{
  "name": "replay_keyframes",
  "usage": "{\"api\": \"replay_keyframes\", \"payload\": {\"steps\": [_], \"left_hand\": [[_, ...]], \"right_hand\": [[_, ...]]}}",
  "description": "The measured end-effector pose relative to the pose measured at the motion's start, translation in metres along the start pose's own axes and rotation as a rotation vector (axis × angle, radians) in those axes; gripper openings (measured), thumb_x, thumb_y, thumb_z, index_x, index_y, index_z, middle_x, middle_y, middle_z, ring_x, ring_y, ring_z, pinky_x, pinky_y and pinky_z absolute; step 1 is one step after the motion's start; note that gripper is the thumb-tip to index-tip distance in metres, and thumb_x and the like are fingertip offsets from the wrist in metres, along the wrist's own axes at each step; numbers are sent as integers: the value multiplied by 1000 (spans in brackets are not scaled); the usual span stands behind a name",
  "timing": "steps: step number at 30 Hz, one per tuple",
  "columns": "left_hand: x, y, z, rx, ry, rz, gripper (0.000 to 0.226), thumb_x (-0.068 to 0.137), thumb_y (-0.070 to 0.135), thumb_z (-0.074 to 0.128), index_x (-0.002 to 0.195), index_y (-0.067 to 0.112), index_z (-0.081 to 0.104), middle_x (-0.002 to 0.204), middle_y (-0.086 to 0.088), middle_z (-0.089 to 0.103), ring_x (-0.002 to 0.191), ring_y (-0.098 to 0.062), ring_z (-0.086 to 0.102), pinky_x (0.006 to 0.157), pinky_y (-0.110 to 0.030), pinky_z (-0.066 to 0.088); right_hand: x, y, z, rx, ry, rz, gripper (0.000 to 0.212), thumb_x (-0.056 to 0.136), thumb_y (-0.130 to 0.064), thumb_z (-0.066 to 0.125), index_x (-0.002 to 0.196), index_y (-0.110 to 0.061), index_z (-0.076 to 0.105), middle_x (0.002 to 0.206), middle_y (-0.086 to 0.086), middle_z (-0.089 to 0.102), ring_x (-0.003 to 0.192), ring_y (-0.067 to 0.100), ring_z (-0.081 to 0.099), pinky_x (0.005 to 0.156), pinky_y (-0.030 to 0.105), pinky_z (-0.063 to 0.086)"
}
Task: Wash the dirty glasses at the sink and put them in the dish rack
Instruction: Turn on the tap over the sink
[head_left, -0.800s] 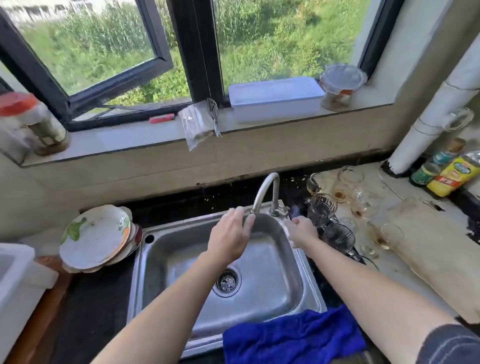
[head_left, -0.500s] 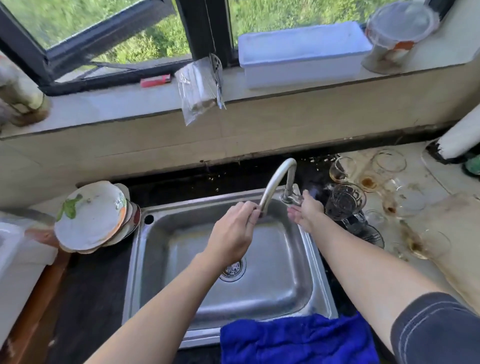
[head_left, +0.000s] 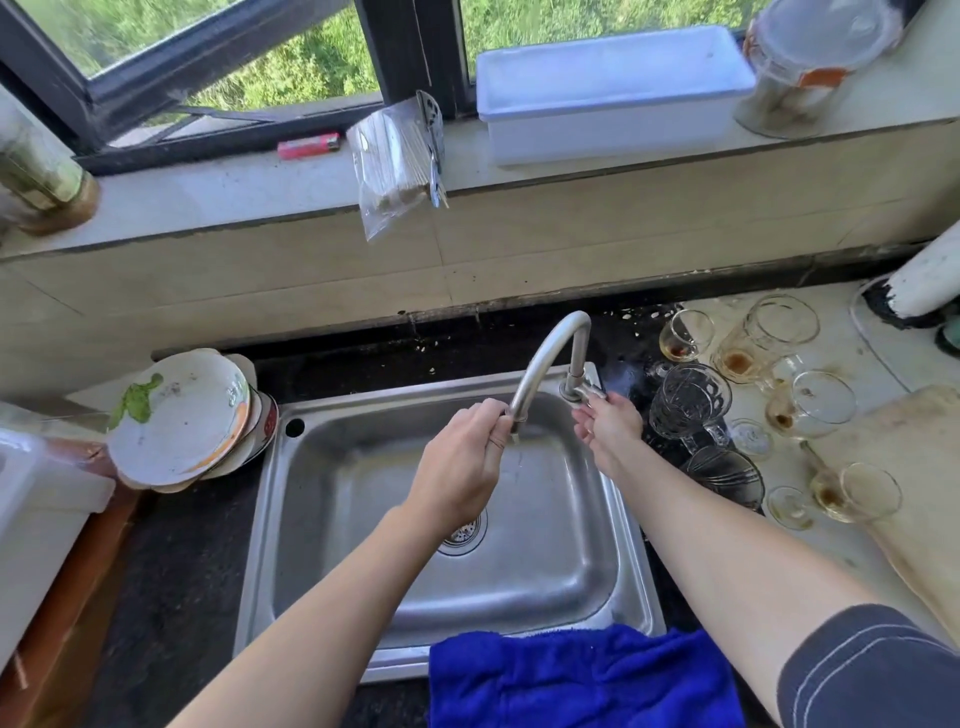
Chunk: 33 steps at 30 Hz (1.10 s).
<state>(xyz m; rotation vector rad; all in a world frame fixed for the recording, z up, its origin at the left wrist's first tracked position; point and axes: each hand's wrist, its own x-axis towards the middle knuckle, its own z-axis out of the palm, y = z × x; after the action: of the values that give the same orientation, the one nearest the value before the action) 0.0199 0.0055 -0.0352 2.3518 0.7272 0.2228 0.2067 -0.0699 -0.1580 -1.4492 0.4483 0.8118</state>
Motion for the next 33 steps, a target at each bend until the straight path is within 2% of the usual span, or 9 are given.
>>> {"api": "replay_keyframes", "payload": {"steps": [3,7,9,13,18,21,25,29,33], "left_hand": [[-3,-4,-1,-19,19,6,23,102,32,36,107,23,56,101,9,61,96,-12,49,73,-25,33],[-19,-17,-2,17,22,-65,26,100,32,41,116,17,54,108,3,59,100,-18,53,79,-30,39],[-31,-25,-2,72,-9,-91,27,99,32,43,117,15,54,107,0,59,101,-20,54,81,-33,42],[-50,-30,8,173,-92,-101,27,97,32,46,115,14,54,112,-4,59,104,-24,56,83,-35,44],[-73,-8,39,145,-239,-76,32,97,30,48,123,12,53,120,-9,61,109,-27,56,89,-34,43],[-92,10,57,136,-291,-36,31,97,29,47,122,12,54,120,-7,61,111,-26,55,90,-33,42],[-110,25,82,154,-352,-34,30,96,30,46,120,14,55,120,-6,61,110,-24,56,87,-32,42],[-122,30,103,174,-385,-113,29,95,31,46,118,17,56,116,-4,63,108,-24,56,88,-34,44],[-137,30,115,155,-386,-224,28,94,31,47,116,17,57,113,-5,64,107,-24,57,87,-34,44]], "right_hand": [[-9,-6,-1,-104,8,-9,40,99,-23,55,136,-14,44,103,12,62,92,24,63,60,28,49],[-39,-27,-6,-393,-14,-37,34,98,-42,51,113,-13,50,96,10,54,83,23,55,64,35,54],[-59,-38,-14,-468,-38,-94,29,97,-37,54,106,-9,54,92,10,56,82,23,56,68,37,55],[-105,-62,-45,-501,-72,-311,19,96,-23,58,102,-6,63,83,8,65,74,20,63,55,27,48],[-152,-86,-126,-990,257,-678,11,91,-34,58,87,-27,66,77,-6,69,69,17,65,62,28,52],[-167,-77,-174,-1292,393,-604,17,89,-39,58,83,-25,64,78,-3,67,71,22,62,61,26,46],[-160,-46,-218,-1562,278,-357,19,84,-43,62,83,-25,62,88,1,66,87,27,65,69,29,47],[-140,-30,-232,-1565,156,-441,24,79,-34,60,61,-22,49,68,-2,56,74,27,59,56,29,38],[-156,-37,-227,-1669,93,-522,25,87,-28,56,64,-22,62,76,1,61,76,23,56,57,29,39]]}}
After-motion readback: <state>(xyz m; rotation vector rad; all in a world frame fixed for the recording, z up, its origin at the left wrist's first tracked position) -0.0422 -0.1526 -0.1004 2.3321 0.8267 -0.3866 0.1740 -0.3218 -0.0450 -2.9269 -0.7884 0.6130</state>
